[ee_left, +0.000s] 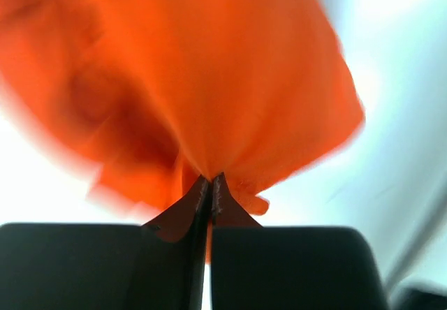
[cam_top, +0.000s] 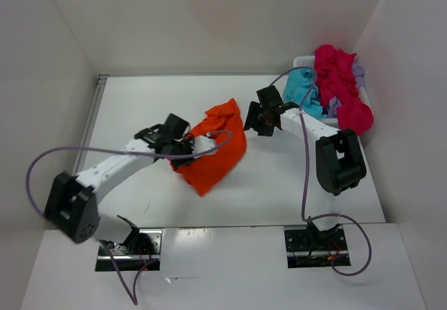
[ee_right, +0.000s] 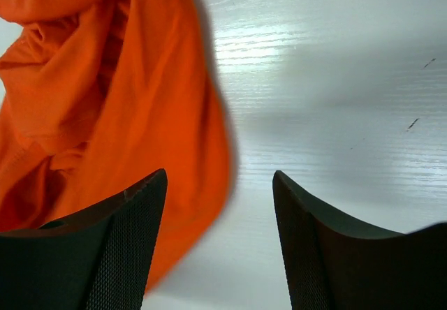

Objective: Fold and stack the t-shirts
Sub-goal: Flatten out the tshirt

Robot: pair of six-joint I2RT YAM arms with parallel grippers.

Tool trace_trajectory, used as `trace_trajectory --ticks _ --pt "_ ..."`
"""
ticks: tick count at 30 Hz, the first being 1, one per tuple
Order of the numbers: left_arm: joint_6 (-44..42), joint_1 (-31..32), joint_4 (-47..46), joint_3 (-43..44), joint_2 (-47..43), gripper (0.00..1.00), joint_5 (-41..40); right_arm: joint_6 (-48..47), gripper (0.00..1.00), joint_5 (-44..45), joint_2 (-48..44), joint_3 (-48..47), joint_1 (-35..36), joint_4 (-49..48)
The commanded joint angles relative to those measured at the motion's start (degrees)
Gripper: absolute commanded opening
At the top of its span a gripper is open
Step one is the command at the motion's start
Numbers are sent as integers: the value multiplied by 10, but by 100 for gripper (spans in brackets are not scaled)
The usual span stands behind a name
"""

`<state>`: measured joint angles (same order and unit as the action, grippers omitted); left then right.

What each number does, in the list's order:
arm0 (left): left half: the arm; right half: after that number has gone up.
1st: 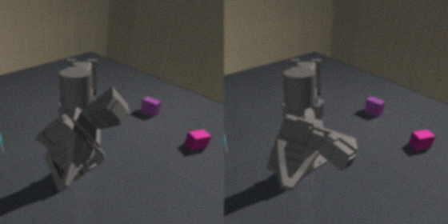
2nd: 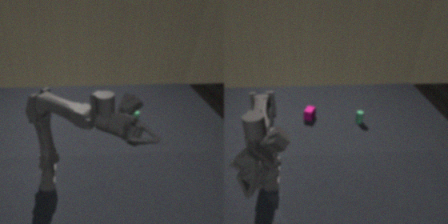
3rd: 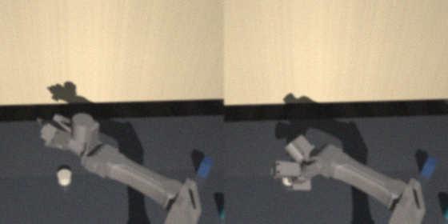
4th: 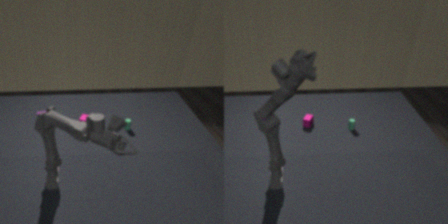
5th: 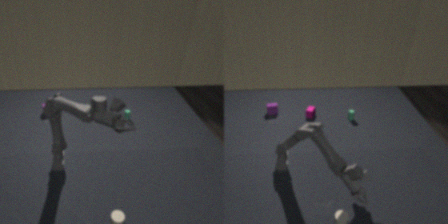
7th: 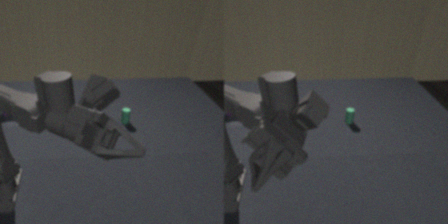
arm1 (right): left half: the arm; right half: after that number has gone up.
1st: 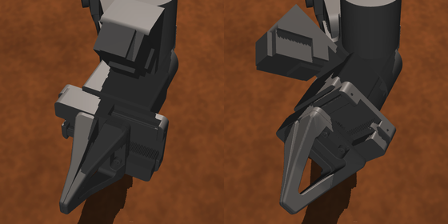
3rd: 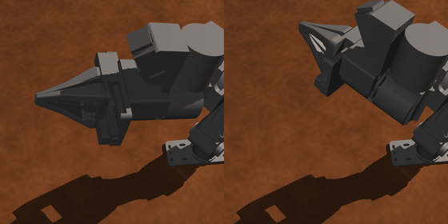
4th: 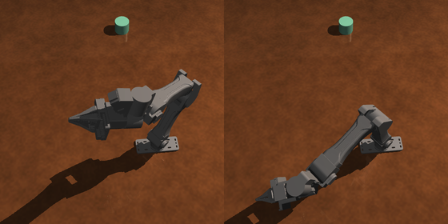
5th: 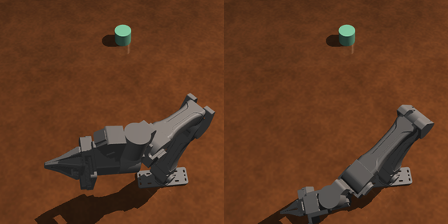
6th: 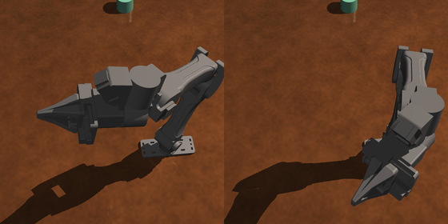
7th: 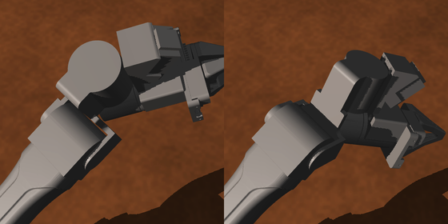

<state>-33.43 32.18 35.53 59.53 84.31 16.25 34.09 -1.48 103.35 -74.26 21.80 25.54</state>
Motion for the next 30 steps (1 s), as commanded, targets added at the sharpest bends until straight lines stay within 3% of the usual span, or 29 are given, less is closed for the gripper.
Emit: trace_trajectory --ticks 1,4,5,7,10,12,18,23,25,28,29,30 --pt "-146 -65 64 -35 -139 0 -155 -30 67 19 -28 -39 12 -5" --pt "-153 -65 101 -49 -212 0 -100 -56 72 36 46 -132 25 21" --pt "-129 -60 101 -54 -228 0 -64 -65 73 36 99 -207 40 28" --pt "-106 -60 101 -54 -228 0 -41 -80 80 36 152 -279 52 49" --pt "-111 -60 101 -66 -233 0 -36 -118 84 36 253 -459 77 126" --pt "-111 -60 101 -71 -238 0 -51 -161 84 36 303 -517 110 180" --pt "-111 -60 101 -98 -250 0 -51 -177 85 42 293 -443 148 164" --pt "-106 -60 101 -108 -262 0 -51 -171 85 42 332 -454 148 186" --pt "-100 -67 94 -108 -262 0 -56 -165 78 61 339 -454 148 192" --pt "-93 -78 82 -108 -267 0 -68 -160 43 61 345 -447 148 192" --pt "-85 -78 82 -108 -267 0 -74 -160 14 56 345 -447 142 186" --pt "-85 -85 73 -108 -267 0 -80 -155 0 56 345 -454 142 186"
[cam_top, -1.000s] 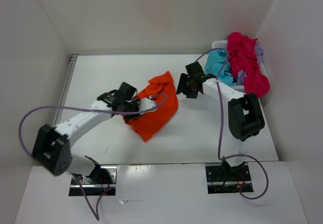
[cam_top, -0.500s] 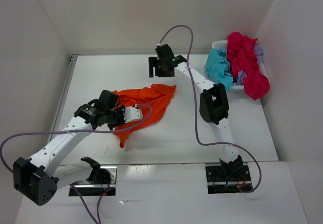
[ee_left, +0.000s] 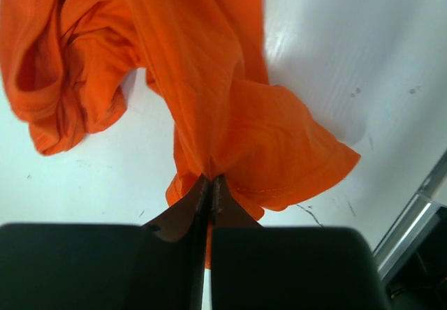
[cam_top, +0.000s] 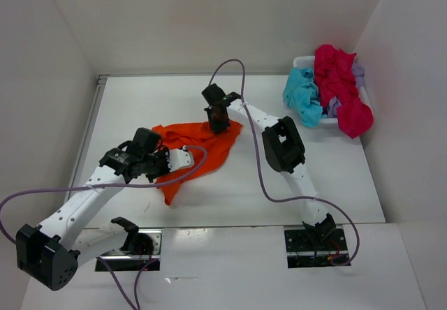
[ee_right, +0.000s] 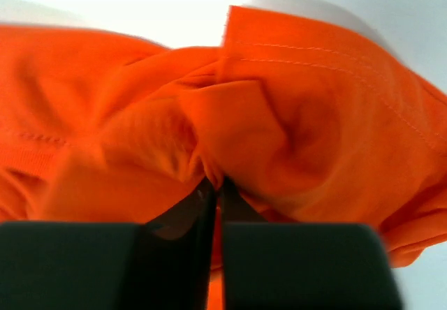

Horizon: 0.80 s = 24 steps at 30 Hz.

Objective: Fold and stack the t-shirts
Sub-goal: Flatten out the tshirt

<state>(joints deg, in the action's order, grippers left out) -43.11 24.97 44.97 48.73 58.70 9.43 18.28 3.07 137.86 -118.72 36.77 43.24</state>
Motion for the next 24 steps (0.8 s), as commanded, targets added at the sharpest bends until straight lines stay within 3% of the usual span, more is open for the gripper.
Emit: trace_trajectory --ticks 1,4,8,12,16,17,22,24 --pt "19 -22 -34 0 -17 0 -26 3 0 19 -5 -10 -7 9" --pt "27 -40 -87 0 -17 0 -74 9 0 49 -45 -41 -19 14" --pt "-21 -114 -196 38 -22 0 -173 14 0 112 -139 -62 -52 23" --pt "-62 -171 -226 120 4 0 -167 19 0 146 -237 -11 -77 36" --pt "-123 -177 -218 114 -16 0 -167 69 0 152 -355 122 -77 36" --pt "-156 -172 -191 100 -42 0 -155 102 0 141 -375 198 -82 36" --pt "-197 -131 -144 -56 -144 0 -150 172 0 38 -470 434 -107 -35" --pt "-204 -121 -123 -82 -165 0 -131 184 0 19 -476 451 -107 -47"
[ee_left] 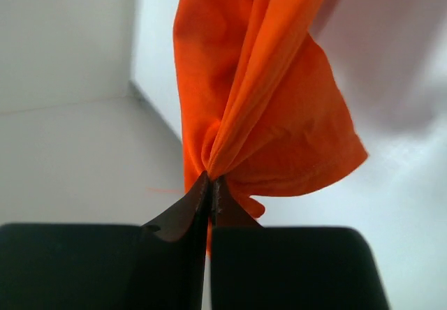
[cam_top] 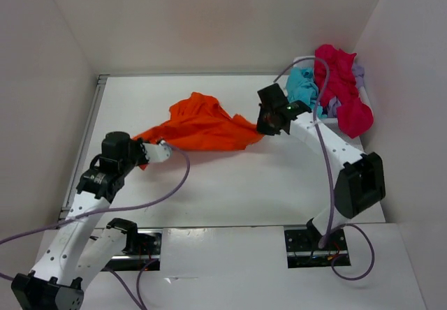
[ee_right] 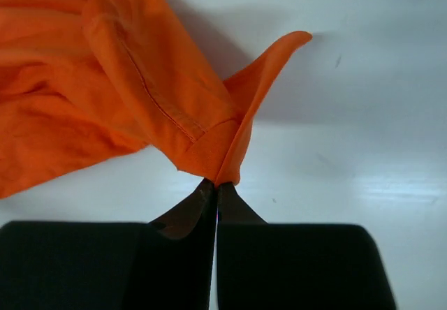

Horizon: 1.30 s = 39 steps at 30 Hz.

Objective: Fold and stack the t-shirts
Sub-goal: Flatten out the tshirt

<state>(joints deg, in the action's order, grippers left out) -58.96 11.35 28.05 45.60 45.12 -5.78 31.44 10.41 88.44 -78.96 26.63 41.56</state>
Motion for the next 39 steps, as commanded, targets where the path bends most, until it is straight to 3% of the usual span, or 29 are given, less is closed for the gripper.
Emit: trace_trajectory --ticks 1,6,8,9,11,12,13,14,15,20,26,32,34,39 --pt "-54 24 52 -61 -47 0 27 53 0 -54 18 53 -5 -36" --pt "-88 44 45 -128 -75 3 32 33 0 -54 100 -7 -5 -54" --pt "-93 55 39 -141 -75 10 32 13 0 -59 163 -75 -5 -54" --pt "-93 55 39 -141 -75 18 32 6 6 -59 181 -97 -5 -46" --pt "-78 60 57 -133 -75 41 38 -20 40 -59 220 -152 -11 -40" --pt "-71 60 68 -126 -69 50 44 -30 67 -68 226 -173 -11 -34" --pt "-59 60 81 -119 -69 56 44 -37 76 -68 226 -173 -11 -29" --pt "-54 60 111 -112 -69 65 58 -43 80 -60 218 -173 -11 -29" --pt "-54 60 126 -107 -75 67 64 -43 83 -50 192 -142 -11 -29" --pt "-58 60 176 -115 -118 73 95 -26 82 -10 108 -24 -28 -23" --pt "-92 60 212 -108 -112 75 147 10 64 22 96 50 -28 7" --pt "-54 60 213 -62 87 71 169 5 65 -13 129 80 -53 -26" --pt "-34 60 199 -54 111 70 150 -1 65 -18 146 74 -53 -33" --pt "-34 60 185 -67 117 70 133 -19 79 -45 200 63 -58 -68"
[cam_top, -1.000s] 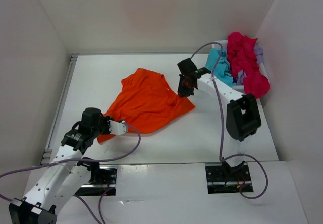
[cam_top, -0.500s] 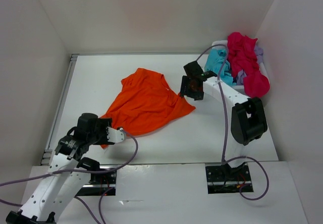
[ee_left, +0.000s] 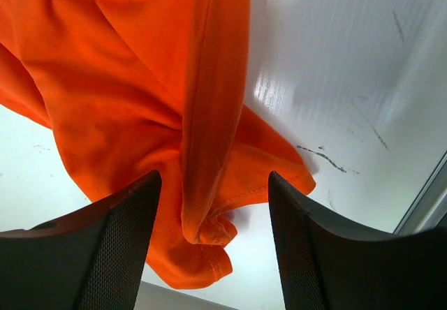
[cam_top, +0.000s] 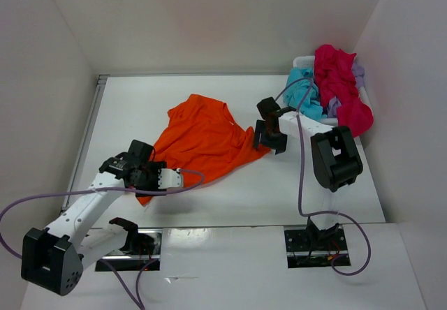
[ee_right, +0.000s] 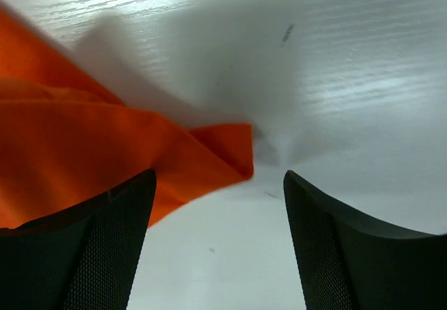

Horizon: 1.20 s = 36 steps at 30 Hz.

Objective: Fold and stack the t-shirts
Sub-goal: Flatten out the tshirt

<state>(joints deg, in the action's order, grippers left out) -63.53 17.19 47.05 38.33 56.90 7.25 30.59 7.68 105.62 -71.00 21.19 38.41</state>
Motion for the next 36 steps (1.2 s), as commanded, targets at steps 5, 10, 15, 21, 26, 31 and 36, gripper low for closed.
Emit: trace_trajectory --ticks 5,10,15,21,26,31,36 --pt "17 2 2 6 6 69 17 -16 46 -52 71 -17 -9 -57" --pt "28 2 -4 12 11 67 23 -16 0 -74 43 -12 -14 -44" --pt "40 2 18 60 22 69 70 -16 0 -33 -69 -25 -53 24" --pt "46 22 18 81 34 72 95 -35 0 -76 -154 -13 -110 68" --pt "46 71 -7 59 72 72 58 -35 0 -76 -167 4 -110 69" --pt "65 95 -18 81 111 72 100 -30 0 -87 -178 10 -110 63" --pt "77 108 -37 89 149 66 92 -30 0 -99 -190 10 -110 63"
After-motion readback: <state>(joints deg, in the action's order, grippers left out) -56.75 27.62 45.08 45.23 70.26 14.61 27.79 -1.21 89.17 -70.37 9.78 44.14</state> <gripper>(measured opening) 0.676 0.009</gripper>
